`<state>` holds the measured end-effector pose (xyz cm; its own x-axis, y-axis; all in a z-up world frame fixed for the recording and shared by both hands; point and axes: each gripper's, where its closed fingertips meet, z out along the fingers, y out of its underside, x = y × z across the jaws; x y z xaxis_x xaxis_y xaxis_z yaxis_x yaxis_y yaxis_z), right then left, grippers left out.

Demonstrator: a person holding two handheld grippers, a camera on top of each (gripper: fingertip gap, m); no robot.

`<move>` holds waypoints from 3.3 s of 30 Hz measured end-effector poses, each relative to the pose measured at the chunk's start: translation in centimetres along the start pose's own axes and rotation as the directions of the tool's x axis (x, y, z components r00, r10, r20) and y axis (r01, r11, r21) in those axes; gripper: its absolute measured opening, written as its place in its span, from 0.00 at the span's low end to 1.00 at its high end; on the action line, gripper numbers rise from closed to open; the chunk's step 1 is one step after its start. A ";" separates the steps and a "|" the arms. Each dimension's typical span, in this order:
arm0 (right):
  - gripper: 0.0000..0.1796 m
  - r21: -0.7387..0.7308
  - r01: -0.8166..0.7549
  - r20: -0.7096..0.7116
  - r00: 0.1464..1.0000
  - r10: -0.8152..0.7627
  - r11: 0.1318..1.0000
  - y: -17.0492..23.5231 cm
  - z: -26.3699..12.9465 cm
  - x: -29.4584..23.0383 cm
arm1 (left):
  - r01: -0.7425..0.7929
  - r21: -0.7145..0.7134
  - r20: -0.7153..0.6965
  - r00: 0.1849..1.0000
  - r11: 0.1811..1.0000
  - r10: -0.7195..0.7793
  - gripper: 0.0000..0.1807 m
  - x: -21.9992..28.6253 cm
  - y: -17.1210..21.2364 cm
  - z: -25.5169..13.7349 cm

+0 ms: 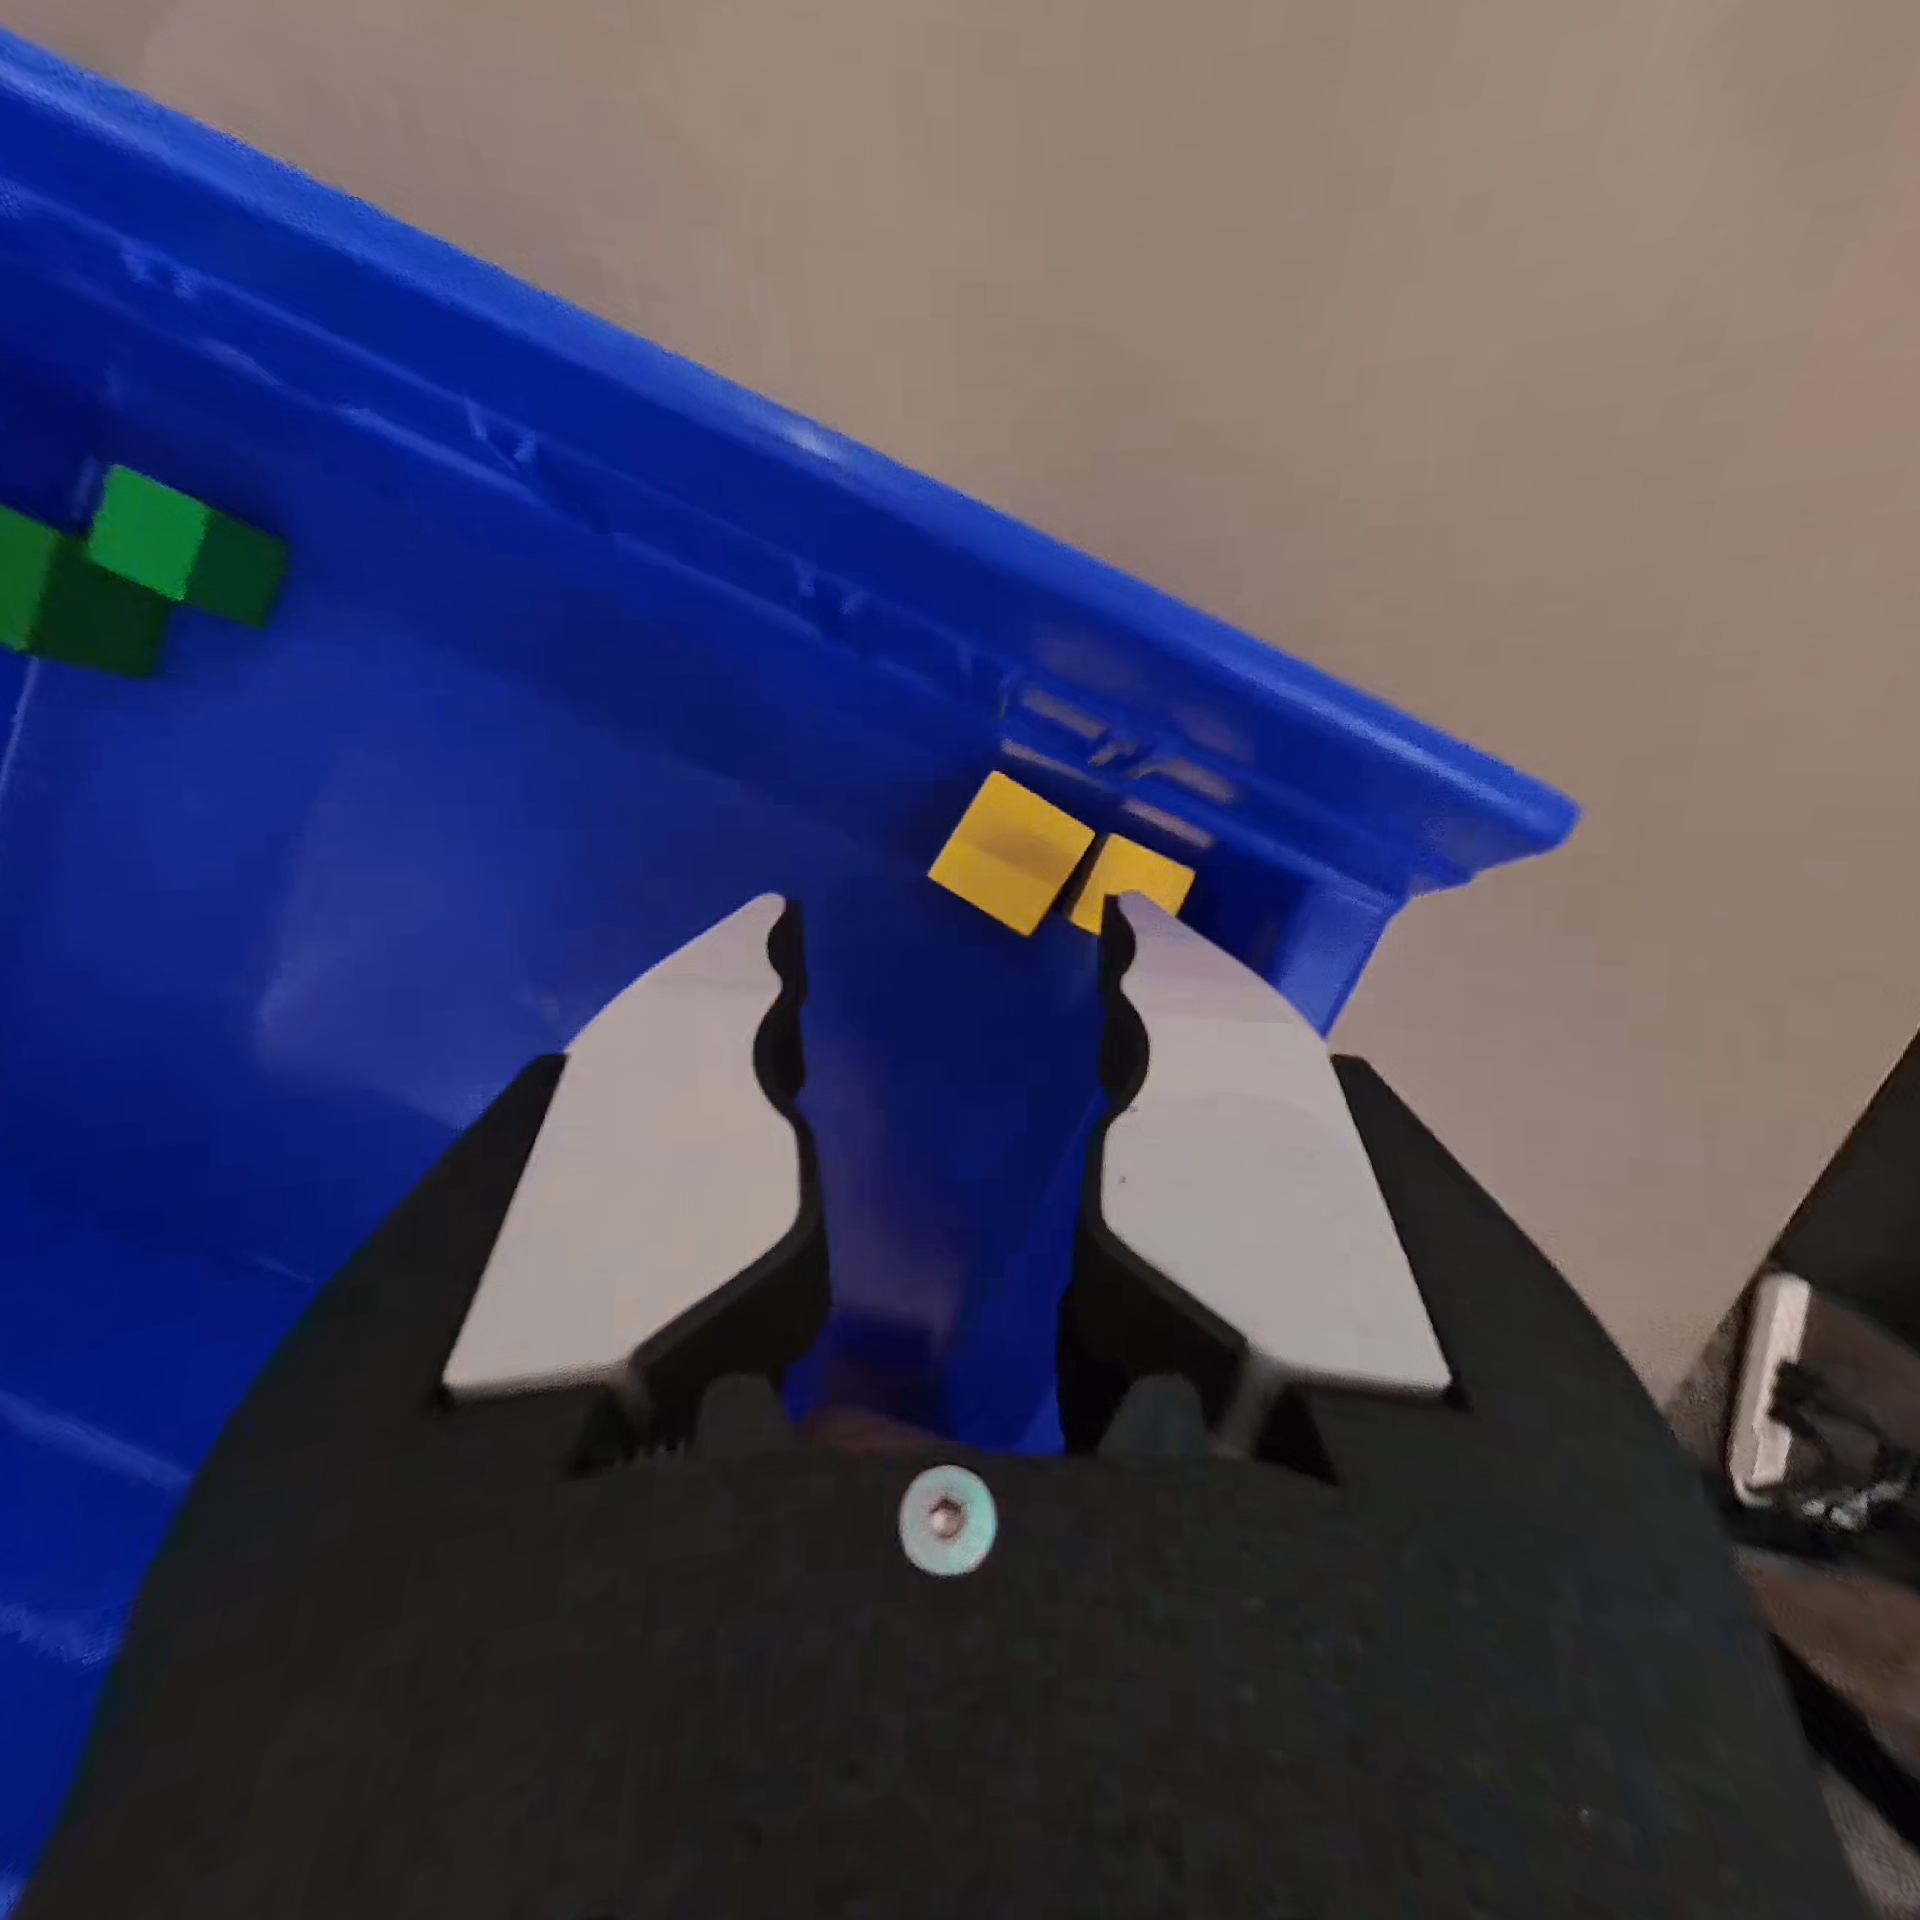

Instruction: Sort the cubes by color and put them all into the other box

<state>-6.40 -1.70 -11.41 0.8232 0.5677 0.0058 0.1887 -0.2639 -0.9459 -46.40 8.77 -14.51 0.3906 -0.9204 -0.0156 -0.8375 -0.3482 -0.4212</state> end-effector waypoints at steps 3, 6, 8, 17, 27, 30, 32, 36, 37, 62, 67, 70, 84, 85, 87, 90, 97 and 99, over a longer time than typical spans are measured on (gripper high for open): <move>0.18 -0.001 0.004 -0.013 1.000 -0.004 1.000 -0.1 0.1 0.2 | -0.052 -0.030 -0.093 0.994 0.998 0.049 0.30 0.5 0.3 1.2; 0.18 -0.004 -0.012 -0.001 1.000 0.012 1.000 -0.1 0.3 -0.1 | -0.093 -0.058 -0.174 0.981 0.994 0.082 0.29 1.1 0.6 2.5; 0.18 -0.013 -0.014 0.007 1.000 0.014 1.000 0.1 0.5 -0.3 | -0.085 -0.037 -0.238 0.968 0.996 0.074 0.19 1.5 0.2 2.8; 0.18 -0.013 -0.008 0.013 1.000 0.008 1.000 0.0 0.4 -0.4 | -0.085 -0.032 -0.256 0.964 0.996 0.074 0.15 1.1 0.6 2.6; 0.18 0.022 -0.005 0.015 1.000 0.005 1.000 -1.0 -0.8 -0.3 | -0.026 0.356 0.059 0.998 0.934 0.005 0.15 -1.5 -4.0 -5.7; 0.18 0.035 -0.018 0.019 1.000 0.017 0.999 -1.2 -1.1 -0.1 | -0.019 0.591 0.243 0.957 0.806 -0.156 0.15 -1.6 -5.9 -9.0; 0.17 0.035 -0.049 0.038 0.998 0.048 0.998 -1.1 -1.1 -0.1 | -0.054 0.655 0.370 0.892 0.754 -0.258 0.15 -1.2 -5.7 -9.9; 0.17 0.026 -0.149 0.114 0.983 0.145 0.988 -0.8 -0.8 -0.5 | -0.107 0.700 0.406 0.873 0.706 -0.270 0.15 2.0 -6.1 -9.6; 0.17 0.024 -0.174 0.138 0.976 0.169 0.984 -0.9 -0.6 -0.8 | -0.101 0.722 0.380 0.884 0.685 -0.270 0.15 2.7 -6.7 -9.7; 0.16 0.532 0.683 -0.087 0.632 -0.770 0.500 -12.0 3.0 -9.1 | 0.697 0.455 -0.883 0.434 0.555 0.178 0.14 21.2 -26.9 -3.4; 0.16 0.520 0.646 -0.087 0.691 -0.718 0.559 -11.8 1.9 -7.7 | 0.657 0.557 -0.802 0.585 0.507 0.122 0.29 20.4 -25.2 -4.3; 0.16 0.467 0.565 -0.053 0.786 -0.616 0.680 -10.6 1.2 -5.4 | 0.489 0.700 -0.512 0.852 0.521 -0.111 0.30 18.1 -22.0 -2.2; 0.16 0.211 0.230 -0.082 0.973 -0.217 0.950 -3.9 -2.4 -0.2 | 0.148 0.779 0.192 0.869 0.609 -0.456 0.23 14.7 -14.2 1.4; 0.16 0.215 0.222 -0.089 0.974 -0.207 0.951 -4.0 -2.7 0.1 | 0.171 0.761 0.174 0.876 0.626 -0.451 0.23 14.8 -14.1 2.1; 0.16 0.224 0.243 -0.148 0.966 -0.214 0.944 -5.1 -3.9 1.8 | 0.207 0.745 0.142 0.880 0.634 -0.454 0.23 14.9 -14.0 3.0; 0.16 0.213 0.227 -0.387 0.913 -0.131 0.950 -8.6 -8.5 10.3 | 0.209 0.743 0.119 0.894 0.635 -0.433 0.23 15.3 -14.3 3.2; 0.16 -0.470 -0.279 -0.373 0.923 0.098 0.837 2.3 -3.5 27.5 | 0.108 0.721 0.209 0.907 0.684 -0.364 0.23 16.2 -15.0 3.5; 0.16 -0.629 -0.258 -0.373 0.928 0.007 0.733 5.1 -2.8 29.2 | 0.093 0.709 0.230 0.907 0.699 -0.354 0.23 16.5 -14.8 3.6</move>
<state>20.06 11.33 -15.12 0.9647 0.2344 0.1198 0.2628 -0.8306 -0.4909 -26.21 -0.62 -11.84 0.7383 -0.6704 -0.0739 -0.2780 -0.2026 -0.9390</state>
